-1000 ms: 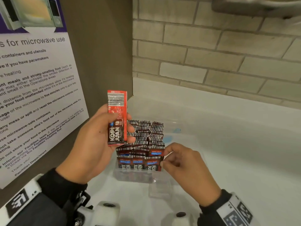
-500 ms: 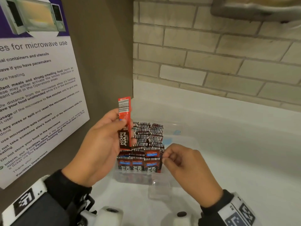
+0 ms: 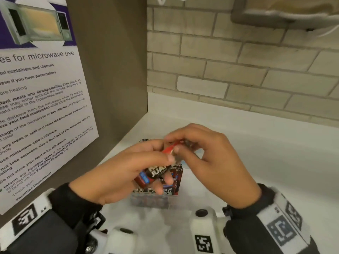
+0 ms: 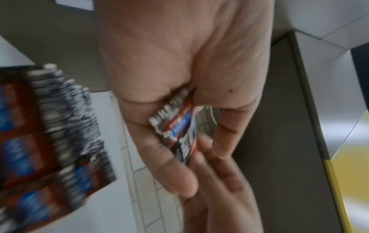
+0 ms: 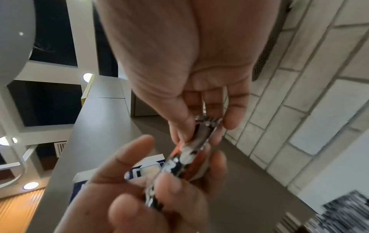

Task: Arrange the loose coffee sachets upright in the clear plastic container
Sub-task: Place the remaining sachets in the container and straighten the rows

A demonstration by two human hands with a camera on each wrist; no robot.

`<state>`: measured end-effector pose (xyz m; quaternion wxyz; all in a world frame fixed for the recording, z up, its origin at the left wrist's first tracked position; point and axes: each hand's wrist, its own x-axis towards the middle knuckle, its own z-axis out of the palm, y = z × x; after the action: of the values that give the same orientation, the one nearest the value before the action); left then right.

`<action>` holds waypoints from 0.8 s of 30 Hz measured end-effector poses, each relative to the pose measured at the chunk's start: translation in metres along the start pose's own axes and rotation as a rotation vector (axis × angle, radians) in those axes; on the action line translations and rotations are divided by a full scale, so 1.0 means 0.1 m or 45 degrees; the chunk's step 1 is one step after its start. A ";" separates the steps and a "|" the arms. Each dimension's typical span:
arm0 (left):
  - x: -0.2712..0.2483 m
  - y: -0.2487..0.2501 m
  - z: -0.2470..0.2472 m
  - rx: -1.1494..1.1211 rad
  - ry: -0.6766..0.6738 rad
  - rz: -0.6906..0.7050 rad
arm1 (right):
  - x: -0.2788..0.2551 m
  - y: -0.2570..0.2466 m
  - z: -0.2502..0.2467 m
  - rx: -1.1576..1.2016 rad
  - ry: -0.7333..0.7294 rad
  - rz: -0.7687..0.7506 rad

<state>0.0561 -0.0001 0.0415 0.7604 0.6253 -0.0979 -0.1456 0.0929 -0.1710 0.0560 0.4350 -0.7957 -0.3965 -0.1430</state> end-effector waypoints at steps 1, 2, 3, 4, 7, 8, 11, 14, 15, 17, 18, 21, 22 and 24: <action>-0.02 0.05 -0.03 0.012 -0.006 0.018 | -0.01 0.02 -0.01 0.059 0.060 0.040; -0.04 0.12 -0.05 -0.006 0.007 0.052 | -0.03 0.05 -0.02 0.154 0.131 0.096; -0.03 0.17 -0.06 -0.018 0.044 0.112 | -0.05 0.06 -0.02 0.277 0.203 0.168; -0.02 0.21 -0.07 -0.009 0.105 0.187 | -0.08 0.07 -0.01 0.390 0.267 0.241; 0.06 0.25 -0.04 0.131 0.329 0.421 | -0.15 0.08 0.04 0.515 0.279 0.348; 0.08 0.24 -0.03 0.233 0.369 0.469 | -0.18 0.08 0.06 0.485 0.254 0.330; 0.09 0.15 0.06 0.545 0.327 0.493 | -0.22 0.06 0.05 0.375 0.232 0.267; 0.08 0.03 0.13 0.482 0.282 0.434 | -0.23 0.05 0.02 0.460 0.244 0.272; 0.07 0.01 0.14 0.454 0.285 0.428 | -0.24 0.05 0.01 0.464 0.237 0.281; 0.07 -0.01 0.12 0.462 0.297 0.417 | -0.25 0.04 -0.02 0.420 0.208 0.277; 0.07 -0.02 0.12 0.487 0.300 0.413 | -0.26 0.04 -0.02 0.407 0.186 0.269; 0.06 -0.03 0.09 0.579 0.296 0.409 | -0.27 0.05 -0.03 0.429 0.157 0.273; 0.05 -0.03 0.07 0.612 0.310 0.403 | -0.27 0.07 -0.03 0.437 0.160 0.287; 0.02 -0.01 0.00 0.642 0.380 0.414 | -0.30 0.13 -0.01 0.443 0.152 0.327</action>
<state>0.0577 -0.0012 0.0407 0.6008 0.7845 -0.1168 0.0997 0.0833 -0.1912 0.0320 0.6030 -0.7427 -0.2844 -0.0626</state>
